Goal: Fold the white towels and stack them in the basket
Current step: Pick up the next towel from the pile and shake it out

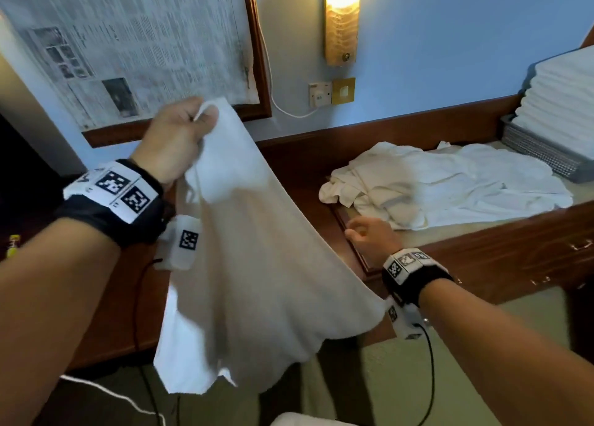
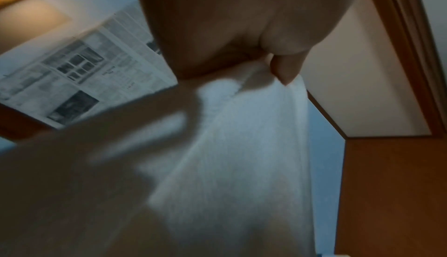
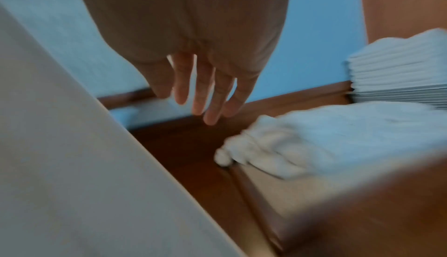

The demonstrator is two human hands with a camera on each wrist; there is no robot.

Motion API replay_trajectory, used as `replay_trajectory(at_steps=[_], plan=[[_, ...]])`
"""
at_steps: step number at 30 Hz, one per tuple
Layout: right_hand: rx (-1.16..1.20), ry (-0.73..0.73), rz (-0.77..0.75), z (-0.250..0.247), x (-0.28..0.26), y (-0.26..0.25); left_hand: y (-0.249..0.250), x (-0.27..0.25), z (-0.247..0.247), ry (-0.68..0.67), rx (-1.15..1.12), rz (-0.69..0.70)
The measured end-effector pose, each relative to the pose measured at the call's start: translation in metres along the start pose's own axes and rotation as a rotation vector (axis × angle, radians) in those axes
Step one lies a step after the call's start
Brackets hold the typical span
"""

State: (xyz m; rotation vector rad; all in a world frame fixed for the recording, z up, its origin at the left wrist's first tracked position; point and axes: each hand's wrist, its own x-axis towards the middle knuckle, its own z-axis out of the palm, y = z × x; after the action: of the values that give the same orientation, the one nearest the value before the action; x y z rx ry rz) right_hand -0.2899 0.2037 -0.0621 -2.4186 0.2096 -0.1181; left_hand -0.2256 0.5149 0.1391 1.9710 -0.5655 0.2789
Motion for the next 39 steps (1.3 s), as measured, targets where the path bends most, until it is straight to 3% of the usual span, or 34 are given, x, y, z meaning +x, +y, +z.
replay_trajectory(at_steps=[2,4,7,10,14,17,26,30,35,39], plan=[[0.274,0.022,-0.229,-0.015,0.013,-0.061,0.000,-0.002,0.020,-0.113,0.024,0.021],[0.508,-0.077,-0.405,-0.031,0.022,-0.114,-0.003,-0.003,0.033,-0.186,0.067,0.029],[0.732,-0.175,-0.542,-0.047,0.031,-0.161,-0.001,-0.008,0.040,-0.220,0.113,0.028],[0.635,-0.136,-0.590,-0.054,0.039,-0.181,0.006,-0.012,0.034,-0.179,0.118,0.005],[0.564,-0.203,-0.604,-0.058,0.043,-0.201,0.013,-0.011,0.023,-0.129,0.078,-0.009],[0.605,-0.186,-0.588,-0.062,0.041,-0.215,0.016,-0.011,0.017,-0.085,0.034,-0.021],[0.351,0.144,-0.716,-0.107,0.063,-0.262,-0.002,-0.022,0.019,0.132,-0.201,-0.058],[0.222,0.173,-0.730,-0.124,0.067,-0.272,0.007,-0.022,0.026,0.166,-0.188,0.045],[0.198,0.268,-0.709,-0.142,0.068,-0.285,0.011,-0.008,0.029,0.343,-0.105,0.088],[0.176,0.328,-0.714,-0.157,0.069,-0.293,0.019,0.003,0.030,0.279,-0.075,0.155]])
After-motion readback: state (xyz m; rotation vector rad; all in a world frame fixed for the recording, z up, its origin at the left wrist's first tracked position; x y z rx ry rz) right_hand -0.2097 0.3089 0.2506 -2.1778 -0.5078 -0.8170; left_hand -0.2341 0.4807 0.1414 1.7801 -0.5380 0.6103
